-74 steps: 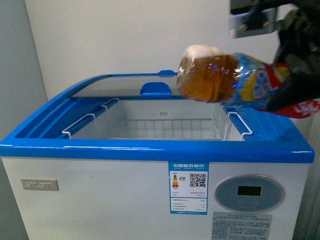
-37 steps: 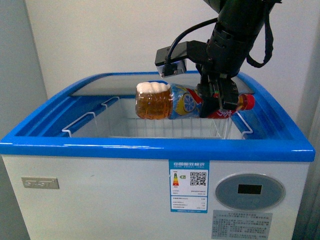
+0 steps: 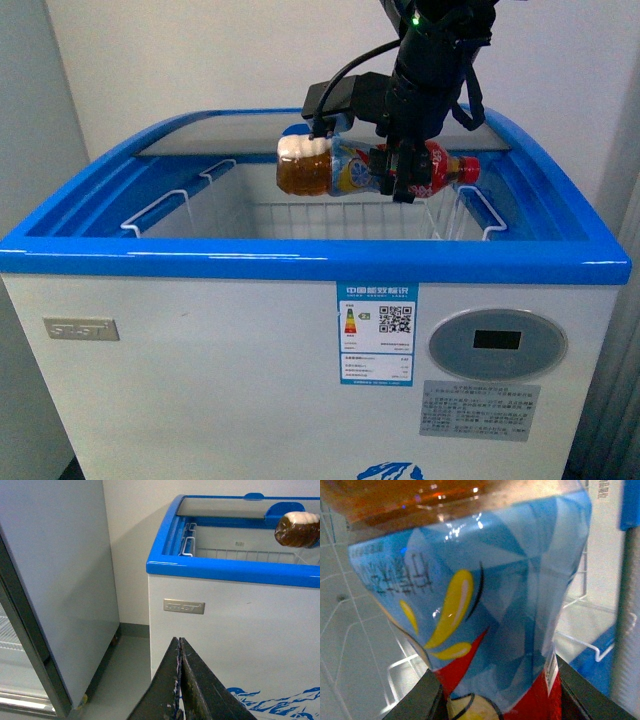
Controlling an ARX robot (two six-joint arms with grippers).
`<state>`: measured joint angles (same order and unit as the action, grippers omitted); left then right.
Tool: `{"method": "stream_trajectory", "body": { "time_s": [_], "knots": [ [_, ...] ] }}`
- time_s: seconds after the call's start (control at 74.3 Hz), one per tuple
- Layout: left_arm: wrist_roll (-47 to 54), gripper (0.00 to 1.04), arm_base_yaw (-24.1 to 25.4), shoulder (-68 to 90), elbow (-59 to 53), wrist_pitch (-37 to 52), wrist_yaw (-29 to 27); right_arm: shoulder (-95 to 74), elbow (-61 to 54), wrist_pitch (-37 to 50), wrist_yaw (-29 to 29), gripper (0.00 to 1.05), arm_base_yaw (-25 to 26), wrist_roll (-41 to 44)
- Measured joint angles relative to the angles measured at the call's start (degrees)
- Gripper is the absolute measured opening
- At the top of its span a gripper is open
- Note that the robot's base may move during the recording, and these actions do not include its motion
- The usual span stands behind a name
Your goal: Put drink in fridge
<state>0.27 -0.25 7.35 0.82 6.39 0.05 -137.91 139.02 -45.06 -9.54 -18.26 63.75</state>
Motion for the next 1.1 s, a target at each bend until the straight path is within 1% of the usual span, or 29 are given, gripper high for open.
{"method": "stream_trajectory", "body": {
  "time_s": [0.027,0.081,0.189,0.269,0.35,0.592,0.673,0.808,0.916,1.104],
  "knots": [
    [0.00,0.03,0.00,-2.51,0.00,-3.39,0.00,-0.20,-0.31,0.55,-0.39,0.40,-0.04,0.02],
    [0.00,0.03,0.00,-5.60,0.00,-5.73,-0.02,-0.79,-0.98,2.54,-1.62,0.40,-0.13,-0.09],
    [0.00,0.03,0.00,-6.80,0.00,-6.19,-0.07,-2.27,-1.01,7.28,-5.35,0.40,-0.28,-1.09],
    [0.00,0.03,0.00,-6.95,0.00,-6.25,0.00,-3.65,-1.01,12.48,-8.85,0.40,-0.42,-1.62],
    [0.00,0.03,0.00,-6.99,0.00,-6.27,-0.04,-4.48,-1.25,15.56,-10.54,0.40,-0.39,-1.77],
    [0.00,0.03,0.00,-6.99,0.00,-6.32,-0.04,-4.90,-3.93,16.87,-10.58,0.40,-0.70,-3.23],
    [0.00,0.03,0.00,-6.99,0.00,-6.32,-0.04,-4.90,-5.55,17.14,-9.66,0.40,-0.92,-3.76],
    [0.00,0.03,0.00,-6.99,0.00,-6.32,-0.04,-4.87,-10.08,18.78,-7.74,0.40,-1.27,-4.04],
    [0.00,0.03,0.00,-6.99,0.00,-6.32,-0.04,-4.61,-14.91,22.53,-7.19,0.40,-1.36,-4.04],
    [0.00,0.03,0.00,-6.99,0.00,-6.32,-0.04,-2.82,-17.90,24.65,-6.97,0.40,-1.29,-4.37]
  ]
}}
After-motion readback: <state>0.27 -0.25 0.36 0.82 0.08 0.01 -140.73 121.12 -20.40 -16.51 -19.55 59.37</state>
